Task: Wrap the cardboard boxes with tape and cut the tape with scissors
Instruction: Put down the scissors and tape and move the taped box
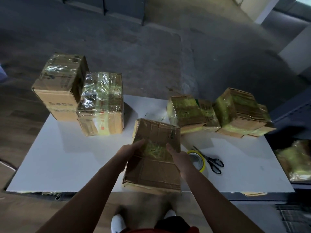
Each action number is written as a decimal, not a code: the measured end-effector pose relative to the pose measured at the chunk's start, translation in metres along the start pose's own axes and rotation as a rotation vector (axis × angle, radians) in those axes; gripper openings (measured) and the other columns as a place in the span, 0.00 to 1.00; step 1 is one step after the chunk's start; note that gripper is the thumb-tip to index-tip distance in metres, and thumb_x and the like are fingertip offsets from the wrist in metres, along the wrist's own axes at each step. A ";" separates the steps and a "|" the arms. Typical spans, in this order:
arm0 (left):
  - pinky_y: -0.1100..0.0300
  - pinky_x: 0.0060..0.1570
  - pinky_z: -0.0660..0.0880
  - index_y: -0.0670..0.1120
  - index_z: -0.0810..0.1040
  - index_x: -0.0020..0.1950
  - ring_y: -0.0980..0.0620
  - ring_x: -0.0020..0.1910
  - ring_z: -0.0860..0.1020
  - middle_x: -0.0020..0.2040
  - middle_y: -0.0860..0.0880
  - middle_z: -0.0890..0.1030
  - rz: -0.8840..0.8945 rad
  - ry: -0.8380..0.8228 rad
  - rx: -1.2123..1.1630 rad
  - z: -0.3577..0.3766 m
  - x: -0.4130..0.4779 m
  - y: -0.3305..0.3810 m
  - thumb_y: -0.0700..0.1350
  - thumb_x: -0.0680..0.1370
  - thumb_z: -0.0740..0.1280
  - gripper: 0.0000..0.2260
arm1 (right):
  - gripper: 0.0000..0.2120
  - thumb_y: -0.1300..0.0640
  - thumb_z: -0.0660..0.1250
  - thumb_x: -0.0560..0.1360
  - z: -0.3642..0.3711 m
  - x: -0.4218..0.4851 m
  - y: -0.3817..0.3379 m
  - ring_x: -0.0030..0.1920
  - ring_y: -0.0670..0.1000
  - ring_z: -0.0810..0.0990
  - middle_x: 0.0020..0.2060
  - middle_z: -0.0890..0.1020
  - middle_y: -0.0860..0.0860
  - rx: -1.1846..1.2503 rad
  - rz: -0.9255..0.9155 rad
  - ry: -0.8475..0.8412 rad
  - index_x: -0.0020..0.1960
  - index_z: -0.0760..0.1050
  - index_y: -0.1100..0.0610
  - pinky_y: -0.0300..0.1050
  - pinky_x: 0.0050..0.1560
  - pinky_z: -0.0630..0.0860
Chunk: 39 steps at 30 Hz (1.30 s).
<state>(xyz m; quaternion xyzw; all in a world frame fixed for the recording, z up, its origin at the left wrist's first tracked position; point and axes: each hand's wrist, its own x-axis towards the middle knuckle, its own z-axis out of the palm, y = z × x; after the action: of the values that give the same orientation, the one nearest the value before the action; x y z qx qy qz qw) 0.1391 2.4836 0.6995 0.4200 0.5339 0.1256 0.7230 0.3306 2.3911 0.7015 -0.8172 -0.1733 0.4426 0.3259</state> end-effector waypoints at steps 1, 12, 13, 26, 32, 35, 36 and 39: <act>0.44 0.62 0.73 0.39 0.77 0.59 0.39 0.56 0.79 0.55 0.38 0.81 -0.027 -0.063 -0.017 -0.002 -0.001 0.000 0.59 0.71 0.71 0.27 | 0.18 0.36 0.69 0.71 -0.001 0.001 0.001 0.39 0.45 0.75 0.38 0.77 0.44 0.034 0.011 -0.025 0.48 0.73 0.50 0.41 0.35 0.69; 0.56 0.39 0.76 0.40 0.80 0.44 0.45 0.40 0.81 0.41 0.42 0.83 0.060 0.315 0.076 0.013 0.012 0.014 0.58 0.75 0.69 0.19 | 0.25 0.45 0.74 0.71 -0.004 0.021 -0.029 0.55 0.55 0.80 0.53 0.82 0.56 -0.043 -0.138 -0.051 0.59 0.77 0.62 0.51 0.56 0.77; 0.57 0.37 0.75 0.41 0.80 0.41 0.46 0.38 0.81 0.38 0.43 0.82 0.094 0.375 0.129 0.014 0.013 0.020 0.58 0.75 0.68 0.19 | 0.28 0.46 0.74 0.71 -0.004 0.022 -0.037 0.57 0.54 0.79 0.56 0.81 0.57 -0.047 -0.176 -0.033 0.62 0.75 0.64 0.50 0.59 0.75; 0.48 0.62 0.73 0.45 0.57 0.75 0.39 0.69 0.66 0.76 0.42 0.50 0.381 0.493 0.963 0.058 0.023 0.037 0.57 0.74 0.70 0.37 | 0.29 0.52 0.61 0.78 -0.005 0.065 -0.084 0.72 0.61 0.62 0.74 0.58 0.63 -0.787 -0.650 0.038 0.76 0.57 0.60 0.50 0.70 0.62; 0.48 0.71 0.65 0.46 0.45 0.79 0.38 0.76 0.55 0.78 0.41 0.38 0.275 0.498 1.184 0.054 0.042 0.057 0.59 0.75 0.67 0.43 | 0.33 0.46 0.58 0.79 0.002 0.085 -0.078 0.74 0.67 0.57 0.73 0.57 0.71 -0.999 -0.839 0.124 0.74 0.59 0.68 0.59 0.73 0.56; 0.40 0.73 0.56 0.47 0.40 0.79 0.38 0.77 0.46 0.78 0.41 0.36 0.193 0.565 1.370 0.062 0.045 0.077 0.65 0.76 0.61 0.44 | 0.33 0.44 0.52 0.81 0.003 0.101 -0.094 0.76 0.64 0.48 0.76 0.48 0.67 -1.008 -0.799 0.041 0.77 0.50 0.65 0.59 0.74 0.50; 0.39 0.73 0.53 0.47 0.40 0.79 0.39 0.78 0.44 0.78 0.41 0.36 0.192 0.600 1.393 0.066 0.044 0.079 0.66 0.76 0.59 0.43 | 0.34 0.44 0.52 0.80 0.003 0.104 -0.099 0.76 0.64 0.47 0.76 0.48 0.66 -1.011 -0.791 0.035 0.77 0.50 0.64 0.60 0.74 0.51; 0.43 0.71 0.62 0.46 0.48 0.78 0.42 0.77 0.51 0.79 0.45 0.41 0.247 0.620 1.350 0.076 0.034 0.063 0.69 0.75 0.57 0.41 | 0.34 0.44 0.53 0.80 0.002 0.111 -0.102 0.76 0.64 0.47 0.76 0.48 0.65 -1.026 -0.802 0.035 0.77 0.49 0.64 0.64 0.73 0.52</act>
<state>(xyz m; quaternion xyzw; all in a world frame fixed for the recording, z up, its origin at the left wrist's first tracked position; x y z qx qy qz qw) 0.2358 2.5081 0.7300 0.7742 0.6230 -0.0362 0.1059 0.3900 2.5295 0.7033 -0.7481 -0.6487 0.1344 0.0370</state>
